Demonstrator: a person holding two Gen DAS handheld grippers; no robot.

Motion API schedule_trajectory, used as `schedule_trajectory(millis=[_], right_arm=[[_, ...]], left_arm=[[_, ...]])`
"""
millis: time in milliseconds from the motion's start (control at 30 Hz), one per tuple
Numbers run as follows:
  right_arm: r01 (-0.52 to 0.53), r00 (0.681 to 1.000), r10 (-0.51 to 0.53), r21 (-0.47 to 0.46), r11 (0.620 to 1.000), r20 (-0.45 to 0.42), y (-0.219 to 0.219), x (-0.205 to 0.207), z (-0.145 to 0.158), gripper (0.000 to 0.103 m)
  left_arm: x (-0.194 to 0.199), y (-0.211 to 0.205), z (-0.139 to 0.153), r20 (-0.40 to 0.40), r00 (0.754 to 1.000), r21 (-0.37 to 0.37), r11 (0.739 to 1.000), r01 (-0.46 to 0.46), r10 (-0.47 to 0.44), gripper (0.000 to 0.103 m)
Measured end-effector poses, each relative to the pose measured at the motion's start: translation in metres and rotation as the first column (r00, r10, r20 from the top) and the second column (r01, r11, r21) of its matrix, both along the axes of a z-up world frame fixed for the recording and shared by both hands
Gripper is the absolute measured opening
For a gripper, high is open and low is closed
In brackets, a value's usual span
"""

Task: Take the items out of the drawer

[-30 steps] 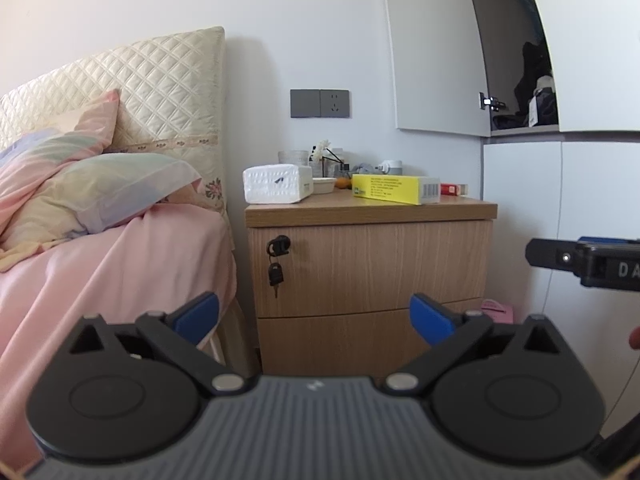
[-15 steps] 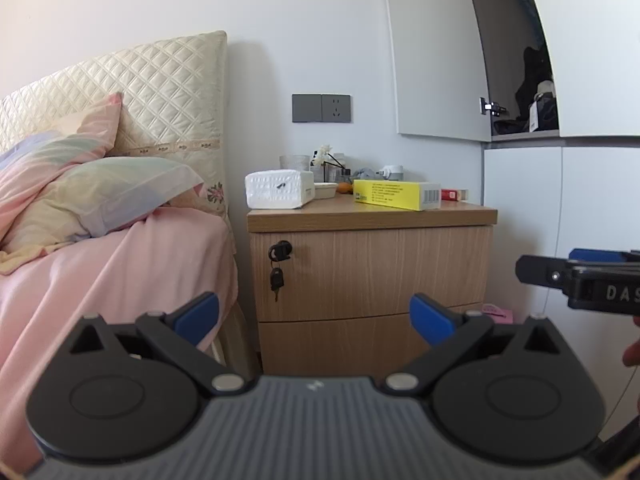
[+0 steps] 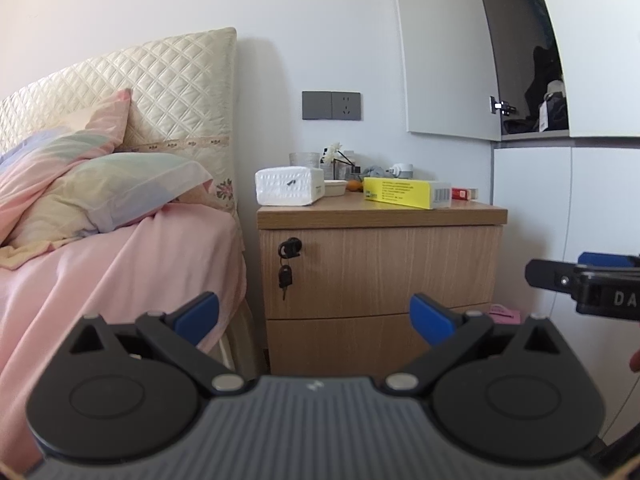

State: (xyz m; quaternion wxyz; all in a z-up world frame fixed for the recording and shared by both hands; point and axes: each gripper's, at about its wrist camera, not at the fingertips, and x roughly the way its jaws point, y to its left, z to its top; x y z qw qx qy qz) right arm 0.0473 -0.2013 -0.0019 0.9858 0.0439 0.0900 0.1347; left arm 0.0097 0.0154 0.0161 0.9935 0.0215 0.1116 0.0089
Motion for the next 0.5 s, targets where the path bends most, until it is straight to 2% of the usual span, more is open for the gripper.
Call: schedule_trajectory(millis=[500], right_arm=[[0.004, 1.0, -0.004, -0.005, 1.0, -0.003, 0.0006, 0.0003, -0.0006, 0.086]], left_arm=[[-0.0009, 0.0021, 0.0012, -0.002, 1.0, -0.011, 1.0, -0.001, 0.001, 0.103]])
